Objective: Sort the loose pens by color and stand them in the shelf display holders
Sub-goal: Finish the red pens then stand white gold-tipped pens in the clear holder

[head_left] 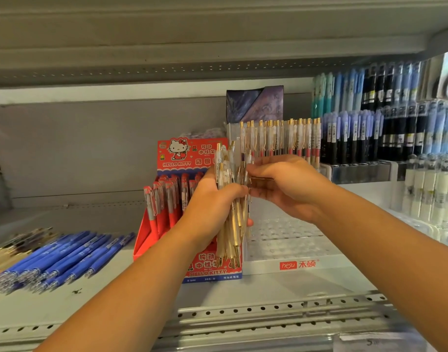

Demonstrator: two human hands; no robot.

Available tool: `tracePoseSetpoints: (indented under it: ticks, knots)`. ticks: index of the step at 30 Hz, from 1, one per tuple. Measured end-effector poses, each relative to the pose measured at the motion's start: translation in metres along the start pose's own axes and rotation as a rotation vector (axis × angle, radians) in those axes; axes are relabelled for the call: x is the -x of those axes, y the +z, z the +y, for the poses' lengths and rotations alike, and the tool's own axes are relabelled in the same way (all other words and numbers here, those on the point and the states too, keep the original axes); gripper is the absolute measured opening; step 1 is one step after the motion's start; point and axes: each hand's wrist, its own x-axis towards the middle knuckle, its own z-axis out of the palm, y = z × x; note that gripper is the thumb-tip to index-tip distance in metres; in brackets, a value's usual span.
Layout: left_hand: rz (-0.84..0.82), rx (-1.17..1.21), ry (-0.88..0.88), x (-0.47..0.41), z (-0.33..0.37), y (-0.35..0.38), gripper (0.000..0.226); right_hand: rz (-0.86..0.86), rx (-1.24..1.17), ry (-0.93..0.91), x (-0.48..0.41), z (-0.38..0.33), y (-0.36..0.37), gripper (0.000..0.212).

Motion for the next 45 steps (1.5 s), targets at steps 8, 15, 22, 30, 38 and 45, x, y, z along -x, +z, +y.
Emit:
tracePoseSetpoints:
  ticks: [8,15,22,30,38,45]
  knots:
    - [0.072,-0.054,-0.018,-0.001,-0.003,-0.003,0.028,0.209,0.012,-0.282,-0.005,0.001,-0.024,0.034]
    - [0.093,-0.080,-0.001,-0.002,-0.005,-0.003,0.028,0.229,0.302,-0.455,-0.014,0.015,-0.022,0.038]
    - [0.106,-0.080,0.019,-0.002,-0.005,-0.001,0.036,0.136,0.515,-0.370,-0.020,0.030,-0.021,0.039]
    - [0.079,-0.112,0.033,-0.001,-0.005,-0.001,0.040,0.207,0.919,-0.468,-0.017,0.036,-0.031,0.023]
    - [-0.013,-0.096,0.108,0.002,-0.003,-0.001,0.031,0.165,0.712,-0.660,0.005,0.024,-0.014,0.020]
    - [-0.085,-0.046,0.087,0.007,0.002,0.004,0.027,0.010,0.445,-0.480,0.011,0.022,-0.009,0.025]
